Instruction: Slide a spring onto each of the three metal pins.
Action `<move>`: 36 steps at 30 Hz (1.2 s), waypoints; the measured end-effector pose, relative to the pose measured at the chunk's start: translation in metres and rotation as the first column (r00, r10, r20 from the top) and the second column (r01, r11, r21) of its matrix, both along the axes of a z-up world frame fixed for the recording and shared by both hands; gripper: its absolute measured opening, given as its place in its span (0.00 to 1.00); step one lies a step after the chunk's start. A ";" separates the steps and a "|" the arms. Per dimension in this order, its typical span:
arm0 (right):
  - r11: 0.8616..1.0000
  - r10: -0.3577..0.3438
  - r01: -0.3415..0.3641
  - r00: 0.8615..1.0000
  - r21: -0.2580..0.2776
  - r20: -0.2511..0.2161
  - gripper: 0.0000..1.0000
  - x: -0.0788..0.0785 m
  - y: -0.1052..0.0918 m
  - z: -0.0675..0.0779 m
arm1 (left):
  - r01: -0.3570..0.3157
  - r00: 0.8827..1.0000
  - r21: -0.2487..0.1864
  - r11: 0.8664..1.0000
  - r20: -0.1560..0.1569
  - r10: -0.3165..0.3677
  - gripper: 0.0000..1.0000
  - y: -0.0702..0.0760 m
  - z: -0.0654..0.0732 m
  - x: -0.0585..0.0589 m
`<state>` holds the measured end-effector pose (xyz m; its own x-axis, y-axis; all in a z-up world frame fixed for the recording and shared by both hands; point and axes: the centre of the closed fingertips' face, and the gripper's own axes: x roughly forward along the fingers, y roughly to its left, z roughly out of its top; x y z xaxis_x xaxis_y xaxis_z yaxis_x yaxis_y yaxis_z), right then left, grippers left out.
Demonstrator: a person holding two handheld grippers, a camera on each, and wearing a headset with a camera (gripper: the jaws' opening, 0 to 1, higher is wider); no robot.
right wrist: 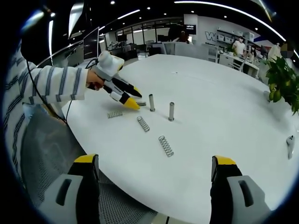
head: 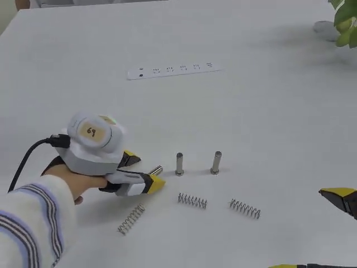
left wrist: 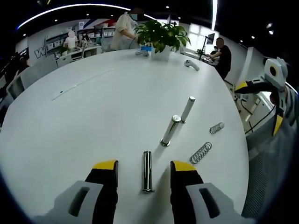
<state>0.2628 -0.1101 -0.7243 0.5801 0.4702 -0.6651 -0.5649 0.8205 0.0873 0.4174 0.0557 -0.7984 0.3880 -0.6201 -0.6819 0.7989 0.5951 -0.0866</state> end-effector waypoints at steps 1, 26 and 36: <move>1.000 0.000 0.000 1.000 -0.002 -0.001 0.99 0.000 0.000 0.000 | 0.003 1.000 0.000 1.000 0.000 -0.003 0.34 -0.001 0.000 0.000; 1.000 -0.008 0.008 1.000 0.008 -0.012 0.99 -0.001 -0.001 -0.002 | 0.063 0.998 0.051 0.997 0.003 -0.063 0.05 -0.008 -0.006 0.001; 1.000 -0.001 0.001 1.000 0.013 -0.004 1.00 0.001 -0.001 0.001 | 0.075 0.996 0.094 0.993 0.041 -0.079 0.02 -0.009 -0.006 0.002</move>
